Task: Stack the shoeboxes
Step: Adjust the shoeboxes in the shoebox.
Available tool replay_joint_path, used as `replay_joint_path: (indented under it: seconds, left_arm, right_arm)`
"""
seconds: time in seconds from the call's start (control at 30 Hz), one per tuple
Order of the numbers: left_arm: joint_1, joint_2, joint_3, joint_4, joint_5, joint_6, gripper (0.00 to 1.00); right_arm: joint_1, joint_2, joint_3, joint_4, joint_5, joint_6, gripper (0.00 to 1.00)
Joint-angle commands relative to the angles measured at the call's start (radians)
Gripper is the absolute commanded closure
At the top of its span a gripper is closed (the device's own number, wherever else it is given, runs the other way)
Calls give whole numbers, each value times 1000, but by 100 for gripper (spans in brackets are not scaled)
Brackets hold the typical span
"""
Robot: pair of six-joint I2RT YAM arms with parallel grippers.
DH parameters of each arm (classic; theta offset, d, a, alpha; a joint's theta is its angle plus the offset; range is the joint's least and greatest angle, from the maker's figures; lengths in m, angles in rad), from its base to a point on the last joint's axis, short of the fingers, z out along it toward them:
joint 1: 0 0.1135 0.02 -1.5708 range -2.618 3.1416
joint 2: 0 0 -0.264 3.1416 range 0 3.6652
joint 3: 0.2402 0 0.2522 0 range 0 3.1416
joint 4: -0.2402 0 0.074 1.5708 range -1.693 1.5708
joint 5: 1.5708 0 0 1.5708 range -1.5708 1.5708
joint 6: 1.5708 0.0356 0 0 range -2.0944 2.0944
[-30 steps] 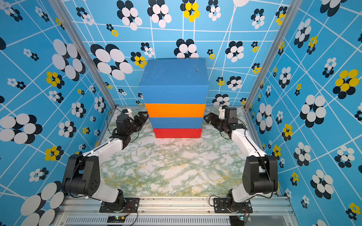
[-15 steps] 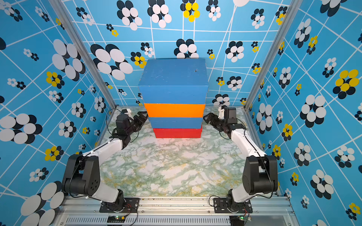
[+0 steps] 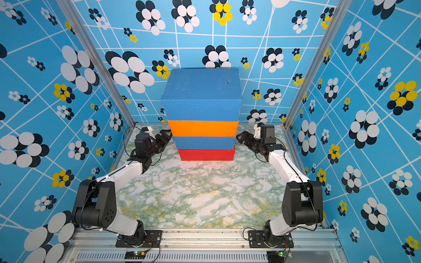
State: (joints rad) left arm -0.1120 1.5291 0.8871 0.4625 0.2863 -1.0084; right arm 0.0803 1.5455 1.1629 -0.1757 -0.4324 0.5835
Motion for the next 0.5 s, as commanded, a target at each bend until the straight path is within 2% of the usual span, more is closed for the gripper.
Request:
replay_joint_path:
  seconds: [0.0, 0.47]
  left_arm:
    - [-63, -35, 5, 19, 134, 40, 9]
    - [-74, -37, 18, 11, 130, 45, 10]
  right_arm:
    - [65, 0, 22, -14, -81, -25, 5]
    - [63, -5, 34, -25, -78, -33, 5]
